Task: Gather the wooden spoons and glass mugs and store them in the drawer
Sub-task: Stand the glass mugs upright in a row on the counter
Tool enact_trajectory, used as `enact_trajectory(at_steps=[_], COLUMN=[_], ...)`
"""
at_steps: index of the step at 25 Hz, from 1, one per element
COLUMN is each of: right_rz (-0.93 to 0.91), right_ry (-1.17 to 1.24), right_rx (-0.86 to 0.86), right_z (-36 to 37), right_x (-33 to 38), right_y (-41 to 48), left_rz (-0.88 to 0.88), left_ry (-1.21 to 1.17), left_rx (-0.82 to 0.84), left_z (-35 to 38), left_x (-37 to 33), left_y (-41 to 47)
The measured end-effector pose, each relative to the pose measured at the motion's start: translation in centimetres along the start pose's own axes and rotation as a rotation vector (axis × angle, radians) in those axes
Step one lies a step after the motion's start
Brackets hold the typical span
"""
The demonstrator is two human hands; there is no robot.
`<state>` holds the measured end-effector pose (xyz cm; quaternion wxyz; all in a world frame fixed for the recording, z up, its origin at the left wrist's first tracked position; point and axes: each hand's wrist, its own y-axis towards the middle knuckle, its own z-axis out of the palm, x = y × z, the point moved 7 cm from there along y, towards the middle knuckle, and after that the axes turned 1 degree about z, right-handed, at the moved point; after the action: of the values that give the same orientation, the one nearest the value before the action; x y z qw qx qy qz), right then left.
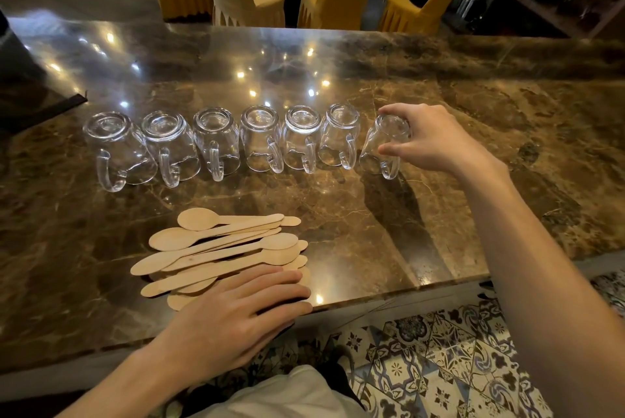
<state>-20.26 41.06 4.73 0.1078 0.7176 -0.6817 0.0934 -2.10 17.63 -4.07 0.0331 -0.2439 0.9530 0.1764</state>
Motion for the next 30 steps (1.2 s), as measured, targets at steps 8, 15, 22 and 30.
enact_trajectory(at_steps=[8, 15, 22, 30], right_rz=[-0.005, -0.014, -0.026, 0.009], right_ry=[0.013, 0.044, 0.043, 0.020], right_rx=[-0.010, -0.006, -0.012, -0.144], right_z=[0.6, 0.8, 1.2, 0.6], right_x=[0.4, 0.6, 0.8, 1.0], right_y=[0.4, 1.1, 1.6, -0.6], left_rz=[-0.020, -0.023, -0.024, -0.007], left_ry=[-0.042, -0.147, -0.216, -0.279], left_rx=[0.033, 0.101, 0.143, 0.000], left_z=[0.1, -0.4, -0.6, -2.6], left_x=[0.1, 0.3, 1.3, 1.3], left_y=[-0.1, 0.3, 0.6, 1.0])
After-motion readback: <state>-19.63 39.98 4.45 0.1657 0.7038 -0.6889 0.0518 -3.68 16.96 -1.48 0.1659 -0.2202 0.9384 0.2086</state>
